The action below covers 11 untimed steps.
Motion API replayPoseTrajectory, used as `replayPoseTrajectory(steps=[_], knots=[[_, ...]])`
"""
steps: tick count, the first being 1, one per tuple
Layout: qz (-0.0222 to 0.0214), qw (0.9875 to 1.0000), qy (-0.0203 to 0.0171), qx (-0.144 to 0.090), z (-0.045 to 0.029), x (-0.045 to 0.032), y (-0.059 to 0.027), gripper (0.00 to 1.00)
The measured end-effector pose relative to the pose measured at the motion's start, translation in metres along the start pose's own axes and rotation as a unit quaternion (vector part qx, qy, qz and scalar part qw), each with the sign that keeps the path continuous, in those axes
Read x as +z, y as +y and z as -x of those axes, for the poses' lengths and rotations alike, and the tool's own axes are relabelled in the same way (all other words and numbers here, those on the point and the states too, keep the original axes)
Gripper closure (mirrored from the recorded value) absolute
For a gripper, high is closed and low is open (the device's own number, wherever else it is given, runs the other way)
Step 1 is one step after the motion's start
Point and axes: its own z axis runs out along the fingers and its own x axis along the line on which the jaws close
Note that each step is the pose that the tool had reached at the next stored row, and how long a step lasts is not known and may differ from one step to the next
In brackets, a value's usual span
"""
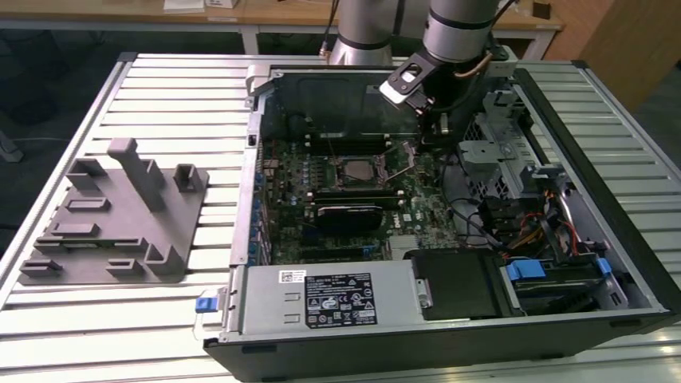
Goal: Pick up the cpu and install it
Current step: 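Close the cpu cover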
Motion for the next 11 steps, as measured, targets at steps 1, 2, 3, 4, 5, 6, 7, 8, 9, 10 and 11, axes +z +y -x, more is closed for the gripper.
replayPoseTrajectory(steps=[1, 2, 3, 4, 5, 6, 7, 8, 9, 10, 11], knots=[[0.0, 1.0, 0.0, 0.0, 0.0, 0.0, -0.0002, 0.89], [0.0, 1.0, 0.0, 0.0, 0.0, 0.0, -0.0008, 0.89], [0.0, 1.0, 0.0, 0.0, 0.0, -0.0001, -0.0016, 0.89], [0.0, 1.0, 0.0, 0.0, 0.0, -0.0001, -0.0023, 0.89], [0.0, 1.0, 0.0, 0.0, 0.0001, -0.0001, -0.0027, 0.89], [0.0, 1.0, 0.0, 0.0, 0.0001, -0.0001, -0.0027, 0.89], [0.0, 1.0, 0.0, 0.0, 0.0001, -0.0001, -0.0027, 0.89], [0.0, 1.0, 0.0, 0.0, 0.0001, -0.0001, -0.003, 0.89], [0.0001, 1.0, 0.0, 0.0, 0.0001, -0.0002, -0.0081, 0.89], [0.0003, 1.0, 0.0, 0.0, 0.0001, -0.0002, -0.0095, 0.89], [0.0006, 1.0, -0.0001, 0.0, 0.0002, -0.0003, -0.0111, 0.89]])
